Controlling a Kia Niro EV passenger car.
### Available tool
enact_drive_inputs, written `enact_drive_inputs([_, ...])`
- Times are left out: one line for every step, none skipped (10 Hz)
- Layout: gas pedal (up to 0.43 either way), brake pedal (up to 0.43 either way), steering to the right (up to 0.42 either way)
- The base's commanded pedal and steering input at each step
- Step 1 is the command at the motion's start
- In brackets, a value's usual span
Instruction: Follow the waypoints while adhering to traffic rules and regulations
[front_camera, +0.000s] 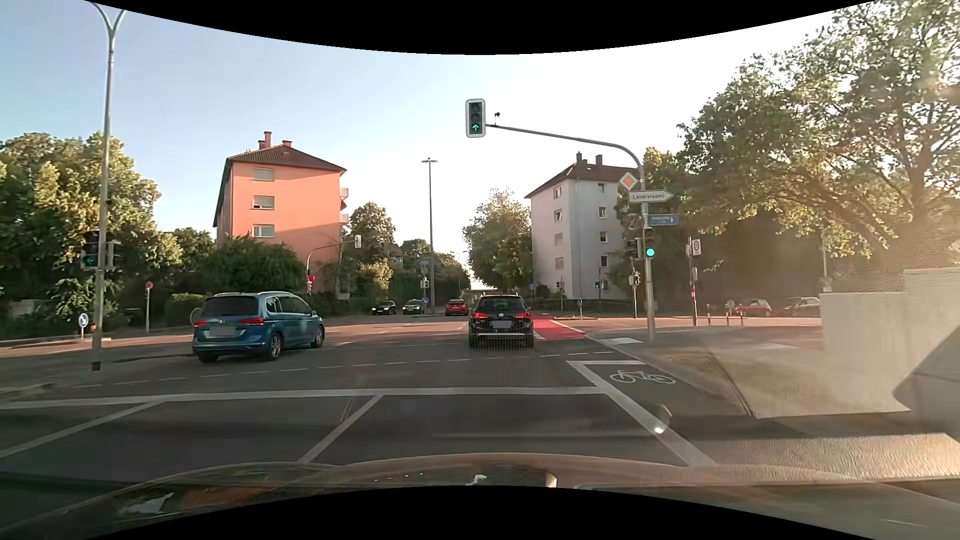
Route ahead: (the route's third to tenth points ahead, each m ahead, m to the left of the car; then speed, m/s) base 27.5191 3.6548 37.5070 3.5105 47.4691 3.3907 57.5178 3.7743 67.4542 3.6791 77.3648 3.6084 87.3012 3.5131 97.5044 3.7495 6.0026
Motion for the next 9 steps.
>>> enact_drive_inputs([0.150, 0.000, 0.003])
enact_drive_inputs([0.150, 0.000, 0.003])
enact_drive_inputs([0.150, 0.000, 0.003])
enact_drive_inputs([0.150, 0.000, 0.002])
enact_drive_inputs([0.150, 0.000, 0.002])
enact_drive_inputs([0.150, 0.000, 0.002])
enact_drive_inputs([0.150, 0.000, 0.001])
enact_drive_inputs([0.150, 0.000, 0.000])
enact_drive_inputs([0.150, 0.000, -0.002])
